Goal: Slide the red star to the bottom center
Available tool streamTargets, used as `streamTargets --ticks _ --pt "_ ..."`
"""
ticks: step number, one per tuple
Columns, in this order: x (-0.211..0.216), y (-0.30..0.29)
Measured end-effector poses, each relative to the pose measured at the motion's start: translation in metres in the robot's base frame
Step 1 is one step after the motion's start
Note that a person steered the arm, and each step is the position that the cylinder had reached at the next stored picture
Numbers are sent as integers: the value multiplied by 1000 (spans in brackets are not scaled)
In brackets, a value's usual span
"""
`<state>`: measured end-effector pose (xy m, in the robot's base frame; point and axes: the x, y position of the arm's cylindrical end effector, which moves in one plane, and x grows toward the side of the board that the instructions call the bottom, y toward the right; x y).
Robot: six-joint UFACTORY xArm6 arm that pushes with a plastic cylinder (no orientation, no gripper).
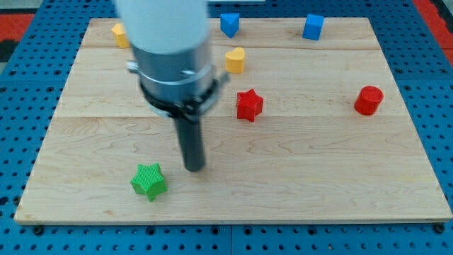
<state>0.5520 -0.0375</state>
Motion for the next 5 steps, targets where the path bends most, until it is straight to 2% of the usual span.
streamTargets --ticks 1,2,3,5 --pt "24 -44" --pt "-4 -135" --pt "-18 -170" --pt "-58 -136"
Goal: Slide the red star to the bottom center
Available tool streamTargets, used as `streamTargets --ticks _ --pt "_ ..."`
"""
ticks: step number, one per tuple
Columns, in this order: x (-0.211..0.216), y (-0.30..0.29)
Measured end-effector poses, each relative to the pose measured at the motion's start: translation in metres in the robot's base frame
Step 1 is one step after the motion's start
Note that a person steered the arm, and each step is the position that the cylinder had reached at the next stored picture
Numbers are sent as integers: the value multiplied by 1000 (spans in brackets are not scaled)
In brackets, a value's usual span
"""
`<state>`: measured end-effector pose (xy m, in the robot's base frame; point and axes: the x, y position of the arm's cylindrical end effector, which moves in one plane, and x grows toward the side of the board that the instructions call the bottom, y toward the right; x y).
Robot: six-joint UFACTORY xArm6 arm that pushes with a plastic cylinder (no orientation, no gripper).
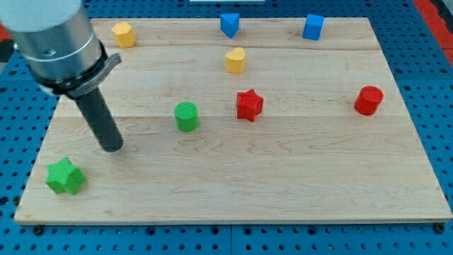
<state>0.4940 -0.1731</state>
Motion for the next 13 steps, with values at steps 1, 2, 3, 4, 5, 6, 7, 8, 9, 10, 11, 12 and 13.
streamTargets --ticks 1,2,3,4,5,6,7,8,9,10,11,12,13 --pt "-13 0" --pt "-17 0" --pt "-18 0" --pt "-18 0" --pt "-51 17" --pt "-91 76" --pt "-111 166" --pt "-111 196" --pt "-81 195" --pt "-32 184" --pt "-23 184" --pt "-38 176" --pt "-70 173"
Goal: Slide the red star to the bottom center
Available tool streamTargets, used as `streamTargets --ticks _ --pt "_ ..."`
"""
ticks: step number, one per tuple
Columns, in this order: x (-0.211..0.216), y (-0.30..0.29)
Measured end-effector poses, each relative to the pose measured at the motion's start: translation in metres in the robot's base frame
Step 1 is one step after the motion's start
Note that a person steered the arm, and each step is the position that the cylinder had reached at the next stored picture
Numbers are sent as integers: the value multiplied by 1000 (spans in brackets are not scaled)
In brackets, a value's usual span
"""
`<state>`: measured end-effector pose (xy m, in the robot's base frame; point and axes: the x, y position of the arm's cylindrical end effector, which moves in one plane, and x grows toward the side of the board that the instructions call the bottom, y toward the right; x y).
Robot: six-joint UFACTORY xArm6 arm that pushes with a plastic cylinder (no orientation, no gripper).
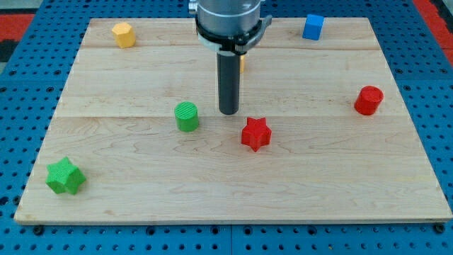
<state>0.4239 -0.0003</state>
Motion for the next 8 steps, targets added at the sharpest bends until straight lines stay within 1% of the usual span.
streamTargets --ticks 1,2,3,4,6,8 --pt "16 41" --pt "77 32" --pt "116 3" --pt "128 -2" --pt "106 21" --pt "97 18"
